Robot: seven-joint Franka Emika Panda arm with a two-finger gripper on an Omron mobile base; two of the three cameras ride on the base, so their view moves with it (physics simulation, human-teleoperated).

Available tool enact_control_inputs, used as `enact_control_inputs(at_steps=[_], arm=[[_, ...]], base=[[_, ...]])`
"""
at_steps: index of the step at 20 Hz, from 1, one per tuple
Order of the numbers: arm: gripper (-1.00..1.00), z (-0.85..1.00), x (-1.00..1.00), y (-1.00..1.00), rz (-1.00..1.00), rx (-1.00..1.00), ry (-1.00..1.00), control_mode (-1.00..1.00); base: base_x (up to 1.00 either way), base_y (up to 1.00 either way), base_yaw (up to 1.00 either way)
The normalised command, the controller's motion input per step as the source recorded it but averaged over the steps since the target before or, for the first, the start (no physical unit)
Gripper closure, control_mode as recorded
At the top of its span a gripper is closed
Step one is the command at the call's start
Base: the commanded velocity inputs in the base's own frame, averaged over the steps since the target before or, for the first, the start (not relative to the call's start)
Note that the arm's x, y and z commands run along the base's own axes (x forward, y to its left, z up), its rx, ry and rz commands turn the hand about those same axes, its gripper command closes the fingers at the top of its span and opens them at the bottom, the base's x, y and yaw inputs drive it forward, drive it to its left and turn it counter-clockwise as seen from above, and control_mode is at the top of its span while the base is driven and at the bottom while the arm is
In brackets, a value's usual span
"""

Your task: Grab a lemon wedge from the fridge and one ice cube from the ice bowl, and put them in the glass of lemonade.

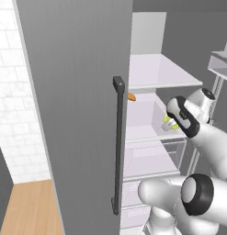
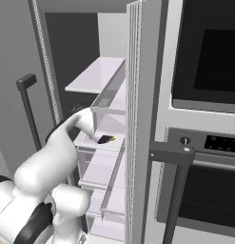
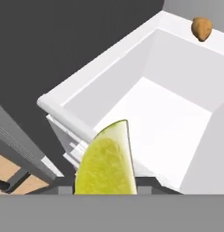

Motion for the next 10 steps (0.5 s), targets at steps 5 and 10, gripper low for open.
enact_control_inputs(at_steps=[5,10], arm=[[1.00,0.55,-0.79,0.05,0.00,-0.01,-0.04,-1.00],[1.00,0.39,-0.69,0.04,-0.09,-0.06,0.00,-1.00]], base=[[0.00,0.00,0.00],[0.00,0.00,0.00]])
